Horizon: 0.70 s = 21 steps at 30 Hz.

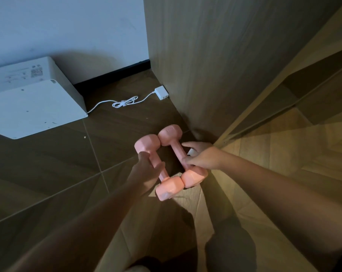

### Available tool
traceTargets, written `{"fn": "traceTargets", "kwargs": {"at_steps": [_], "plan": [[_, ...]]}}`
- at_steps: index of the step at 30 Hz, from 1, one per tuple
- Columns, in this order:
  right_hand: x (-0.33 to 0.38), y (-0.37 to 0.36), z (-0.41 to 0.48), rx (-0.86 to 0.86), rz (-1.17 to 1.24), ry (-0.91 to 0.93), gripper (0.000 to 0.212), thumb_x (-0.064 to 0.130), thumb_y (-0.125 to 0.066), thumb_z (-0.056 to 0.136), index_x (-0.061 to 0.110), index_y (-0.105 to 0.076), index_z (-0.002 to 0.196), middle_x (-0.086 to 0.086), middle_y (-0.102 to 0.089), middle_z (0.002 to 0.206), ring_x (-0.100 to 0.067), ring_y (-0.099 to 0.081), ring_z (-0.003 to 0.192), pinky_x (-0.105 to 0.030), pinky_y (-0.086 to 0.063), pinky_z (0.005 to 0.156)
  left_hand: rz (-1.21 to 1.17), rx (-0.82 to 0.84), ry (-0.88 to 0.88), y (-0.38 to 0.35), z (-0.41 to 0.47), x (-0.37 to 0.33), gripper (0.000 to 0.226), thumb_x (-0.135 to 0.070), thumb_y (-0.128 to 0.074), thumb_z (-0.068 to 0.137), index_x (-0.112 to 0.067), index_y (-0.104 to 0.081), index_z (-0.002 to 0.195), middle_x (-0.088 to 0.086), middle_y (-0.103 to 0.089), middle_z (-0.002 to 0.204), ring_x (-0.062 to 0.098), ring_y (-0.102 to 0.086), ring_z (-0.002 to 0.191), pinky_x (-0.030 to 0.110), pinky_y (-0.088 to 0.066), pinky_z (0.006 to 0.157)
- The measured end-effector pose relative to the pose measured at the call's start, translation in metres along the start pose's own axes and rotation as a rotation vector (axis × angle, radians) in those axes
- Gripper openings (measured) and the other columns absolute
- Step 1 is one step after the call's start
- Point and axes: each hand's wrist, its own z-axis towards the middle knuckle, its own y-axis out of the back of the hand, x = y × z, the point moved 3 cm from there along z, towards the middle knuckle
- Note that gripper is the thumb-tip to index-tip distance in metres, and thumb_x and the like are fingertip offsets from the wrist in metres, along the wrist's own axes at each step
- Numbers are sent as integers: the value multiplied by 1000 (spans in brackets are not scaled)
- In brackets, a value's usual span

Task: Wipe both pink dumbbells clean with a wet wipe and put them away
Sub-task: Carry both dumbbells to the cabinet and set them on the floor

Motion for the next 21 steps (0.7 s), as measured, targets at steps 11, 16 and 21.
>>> {"fn": "traceTargets", "kwargs": {"at_steps": [11,16,21], "plan": [[-14,-35,-29,-87,-801,297,67,31,-72,85,31,-36,143,-1,-57,127,-21,-61,110,-35,-53,86,548,200,-196,-44,-43,12,91,-32,-75,82,-36,-19,153,3,-51,137,21,-54,122,32,-47,101],[-16,-37,-33,-167,-843,358,55,31,-65,91,29,-39,140,-2,-60,120,-21,-64,103,-32,-50,78,629,36,-178,-53,-39,7,77,-26,-73,83,-34,-32,148,1,-57,133,22,-58,120,37,-50,100],[-14,-36,-34,-180,-907,385,50,33,-61,94,28,-38,138,-4,-59,115,-21,-65,94,-31,-49,71,611,-56,-256,-55,-43,6,50,-26,-70,86,-33,-48,130,-3,-65,119,19,-64,110,34,-55,90]]}}
